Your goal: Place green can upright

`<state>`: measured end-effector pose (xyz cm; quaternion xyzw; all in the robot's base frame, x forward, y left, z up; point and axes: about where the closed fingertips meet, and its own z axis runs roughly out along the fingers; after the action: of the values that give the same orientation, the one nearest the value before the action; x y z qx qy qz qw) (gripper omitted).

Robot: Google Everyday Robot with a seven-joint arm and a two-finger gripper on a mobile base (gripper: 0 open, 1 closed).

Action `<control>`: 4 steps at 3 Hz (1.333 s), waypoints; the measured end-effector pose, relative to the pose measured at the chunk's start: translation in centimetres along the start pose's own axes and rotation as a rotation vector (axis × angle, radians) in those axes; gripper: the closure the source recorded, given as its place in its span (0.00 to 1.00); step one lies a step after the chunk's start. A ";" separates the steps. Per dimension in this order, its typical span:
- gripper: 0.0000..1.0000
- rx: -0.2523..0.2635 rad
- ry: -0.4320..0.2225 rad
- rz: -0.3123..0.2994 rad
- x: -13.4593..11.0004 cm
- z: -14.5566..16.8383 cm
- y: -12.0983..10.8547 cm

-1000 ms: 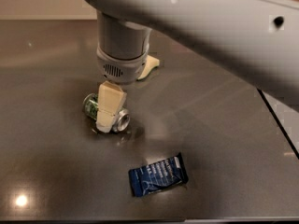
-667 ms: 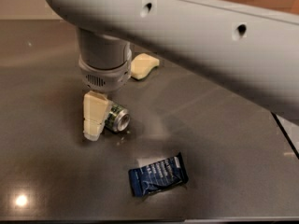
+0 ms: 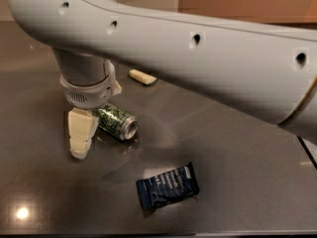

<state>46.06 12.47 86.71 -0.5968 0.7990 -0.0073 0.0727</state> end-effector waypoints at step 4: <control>0.41 -0.046 0.003 0.098 -1.7 2.9 -3.0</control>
Offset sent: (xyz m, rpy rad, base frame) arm 0.0351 0.0123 -0.0280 0.0063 0.0600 -0.0967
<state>49.79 13.46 84.38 -0.5586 0.8273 0.0138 0.0583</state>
